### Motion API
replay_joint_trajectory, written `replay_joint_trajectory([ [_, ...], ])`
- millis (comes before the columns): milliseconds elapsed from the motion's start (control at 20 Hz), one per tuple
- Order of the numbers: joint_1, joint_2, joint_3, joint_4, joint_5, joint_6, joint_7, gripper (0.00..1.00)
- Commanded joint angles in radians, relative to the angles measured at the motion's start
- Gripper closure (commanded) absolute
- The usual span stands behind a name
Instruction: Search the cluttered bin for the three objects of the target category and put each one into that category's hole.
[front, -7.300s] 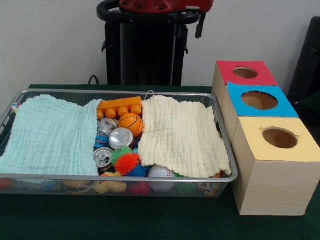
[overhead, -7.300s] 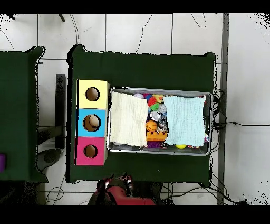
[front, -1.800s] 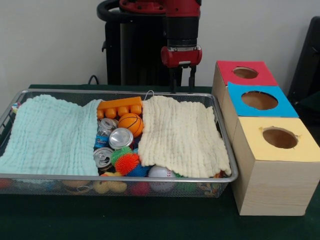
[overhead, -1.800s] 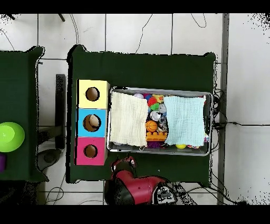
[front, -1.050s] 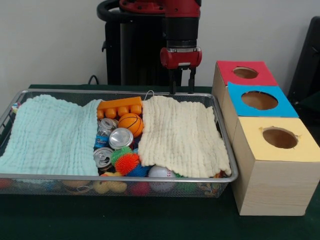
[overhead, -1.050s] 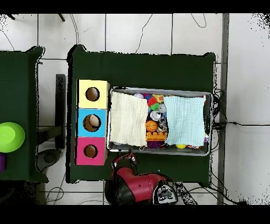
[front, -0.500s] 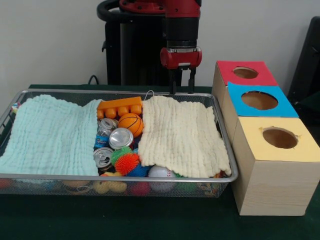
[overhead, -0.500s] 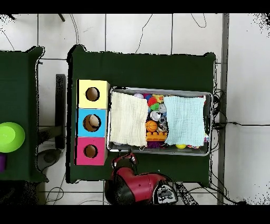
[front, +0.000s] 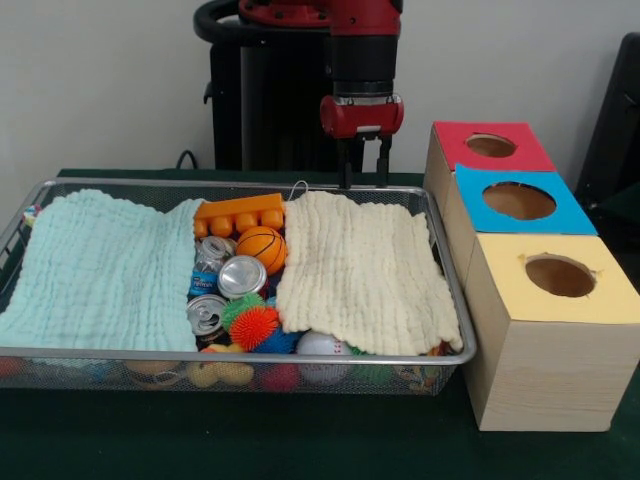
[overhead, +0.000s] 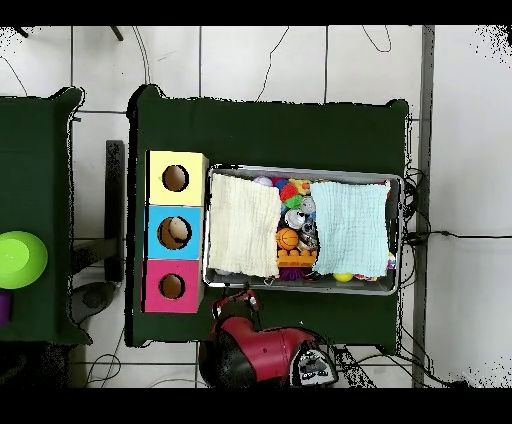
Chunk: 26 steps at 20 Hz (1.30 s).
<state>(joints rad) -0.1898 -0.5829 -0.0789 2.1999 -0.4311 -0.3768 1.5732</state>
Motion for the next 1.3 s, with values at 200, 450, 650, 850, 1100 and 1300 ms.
replay_joint_trajectory([
  [200, -0.057, 0.079, 0.108, -0.229, 0.053, 0.101, 0.139, 0.00],
  [450, -0.063, 0.111, 0.109, -0.233, 0.054, 0.090, 0.143, 0.00],
  [650, -0.055, 0.134, 0.095, -0.233, 0.052, 0.059, 0.146, 0.00],
  [850, -0.051, 0.154, 0.084, -0.236, 0.047, 0.024, 0.147, 0.00],
  [1100, -0.043, 0.162, 0.073, -0.230, 0.050, -0.001, 0.152, 0.00],
  [1300, -0.033, 0.183, 0.061, -0.234, 0.060, -0.022, 0.156, 0.00],
])
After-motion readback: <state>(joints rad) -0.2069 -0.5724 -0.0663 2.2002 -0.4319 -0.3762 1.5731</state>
